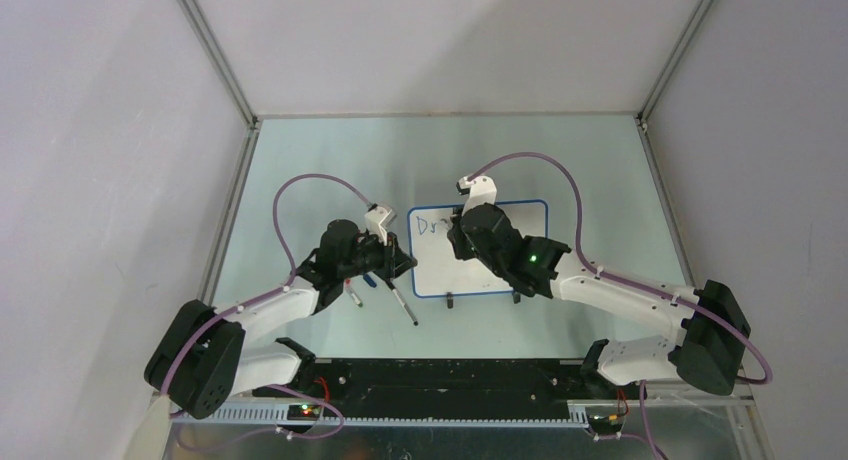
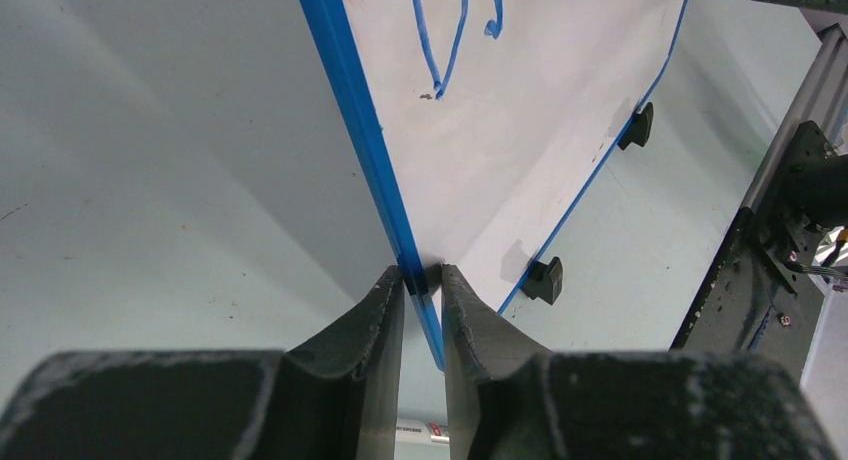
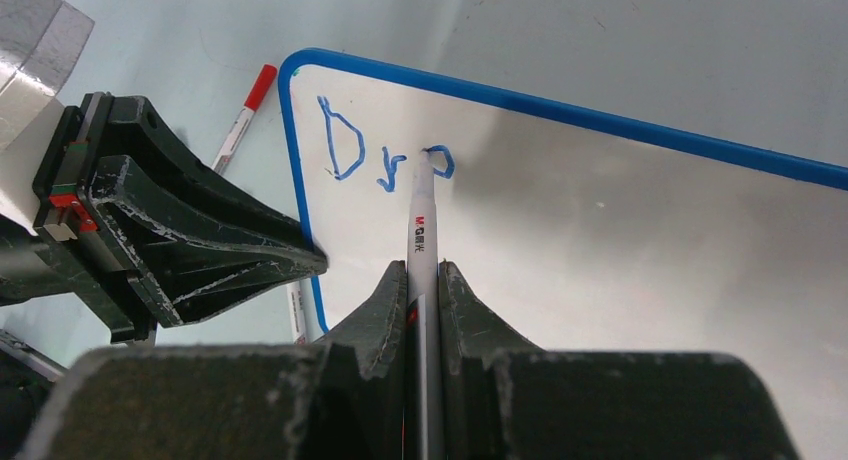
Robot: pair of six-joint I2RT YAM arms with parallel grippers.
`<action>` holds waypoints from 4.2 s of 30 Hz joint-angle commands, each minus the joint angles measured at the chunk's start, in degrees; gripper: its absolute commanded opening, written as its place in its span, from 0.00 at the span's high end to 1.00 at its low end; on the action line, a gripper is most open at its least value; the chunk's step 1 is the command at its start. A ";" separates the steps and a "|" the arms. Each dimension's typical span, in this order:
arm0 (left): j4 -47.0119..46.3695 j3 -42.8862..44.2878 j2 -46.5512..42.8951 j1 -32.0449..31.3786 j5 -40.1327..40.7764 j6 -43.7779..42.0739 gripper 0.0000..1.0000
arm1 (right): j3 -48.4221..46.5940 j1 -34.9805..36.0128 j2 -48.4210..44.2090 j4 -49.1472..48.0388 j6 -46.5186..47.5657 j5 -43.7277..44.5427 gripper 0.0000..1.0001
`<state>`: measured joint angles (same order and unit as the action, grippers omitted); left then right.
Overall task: Write a sentence on the whiteboard
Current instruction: Write a sentence with the whiteboard marker.
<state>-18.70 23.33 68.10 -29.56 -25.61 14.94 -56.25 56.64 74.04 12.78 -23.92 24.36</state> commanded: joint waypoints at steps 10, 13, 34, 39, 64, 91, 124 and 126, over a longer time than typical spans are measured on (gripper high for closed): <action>-0.66 1.08 -1.21 -0.61 0.35 -1.40 0.76 | -1.55 -1.51 0.24 3.81 0.30 -3.08 1.00; -0.72 1.02 -1.21 -0.59 0.29 -1.40 0.76 | -2.09 -1.70 0.69 4.98 0.31 -3.77 1.00; -0.64 0.95 -1.39 -0.59 0.41 -1.49 0.76 | -1.82 0.97 -2.53 5.11 0.23 4.22 1.00; -0.71 0.97 -1.43 -0.59 0.47 -1.49 0.76 | 1.45 2.09 -6.36 0.69 1.49 4.51 1.00; -1.04 0.55 -1.78 -0.58 0.65 -1.41 0.76 | 14.39 4.82 -13.78 -18.52 9.26 7.36 1.00; -0.78 0.84 -1.50 -0.63 0.74 -1.49 0.76 | 14.32 3.17 -14.04 -17.15 9.67 1.94 1.00; -0.69 1.14 -1.03 -0.61 0.58 -1.45 0.76 | 13.62 3.21 -12.01 -15.32 8.54 3.11 1.00; -0.77 1.11 -1.03 -0.62 0.58 -1.49 0.76 | 13.57 3.05 -12.13 -15.00 7.93 3.64 1.00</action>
<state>-18.65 23.33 67.57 -29.71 -25.02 14.92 -41.76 59.77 62.43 -1.48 -14.70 26.17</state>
